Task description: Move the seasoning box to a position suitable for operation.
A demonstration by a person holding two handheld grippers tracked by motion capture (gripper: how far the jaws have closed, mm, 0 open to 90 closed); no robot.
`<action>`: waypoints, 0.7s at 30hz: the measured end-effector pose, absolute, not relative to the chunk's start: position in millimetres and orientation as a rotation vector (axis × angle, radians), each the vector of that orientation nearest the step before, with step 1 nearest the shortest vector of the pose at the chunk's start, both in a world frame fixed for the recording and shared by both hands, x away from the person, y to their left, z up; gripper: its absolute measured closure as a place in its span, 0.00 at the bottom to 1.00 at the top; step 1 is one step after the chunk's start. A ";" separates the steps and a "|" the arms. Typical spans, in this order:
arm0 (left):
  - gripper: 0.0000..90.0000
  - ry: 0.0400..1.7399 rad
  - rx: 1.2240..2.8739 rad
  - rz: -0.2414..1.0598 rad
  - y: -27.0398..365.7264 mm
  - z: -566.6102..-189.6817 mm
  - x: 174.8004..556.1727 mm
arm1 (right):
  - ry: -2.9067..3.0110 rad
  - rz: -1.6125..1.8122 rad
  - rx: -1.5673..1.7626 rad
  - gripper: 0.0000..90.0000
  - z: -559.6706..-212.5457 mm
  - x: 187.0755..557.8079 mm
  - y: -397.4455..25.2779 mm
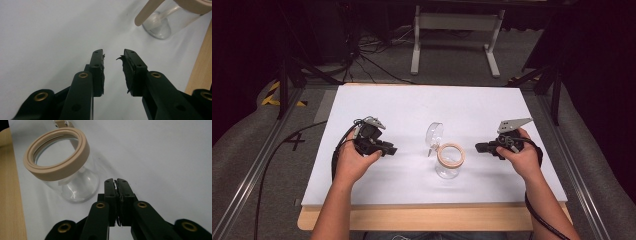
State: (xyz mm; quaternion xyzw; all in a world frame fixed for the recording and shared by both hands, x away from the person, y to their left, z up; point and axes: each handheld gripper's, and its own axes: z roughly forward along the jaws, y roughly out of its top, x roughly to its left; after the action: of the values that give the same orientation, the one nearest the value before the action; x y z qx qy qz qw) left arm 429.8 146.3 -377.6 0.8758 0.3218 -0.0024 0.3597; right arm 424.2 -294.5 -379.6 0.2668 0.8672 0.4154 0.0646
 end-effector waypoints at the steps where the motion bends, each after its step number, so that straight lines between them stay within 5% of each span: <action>1: 0.78 0.830 2.258 -0.006 146.3 -377.6 429.8 | 2.620 1.255 0.798 0.98 -379.1 423.7 -293.8; 21: 0.75 0.670 2.257 0.040 119.3 -336.9 399.4 | 2.635 1.264 0.711 0.99 -381.1 417.8 -266.9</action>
State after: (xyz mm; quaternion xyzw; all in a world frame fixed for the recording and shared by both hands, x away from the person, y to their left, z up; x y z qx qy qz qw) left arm 399.4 119.3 -336.9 0.8852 0.2628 0.0155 0.3835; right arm 417.8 -266.9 -381.1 0.2358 0.8741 0.4193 0.0669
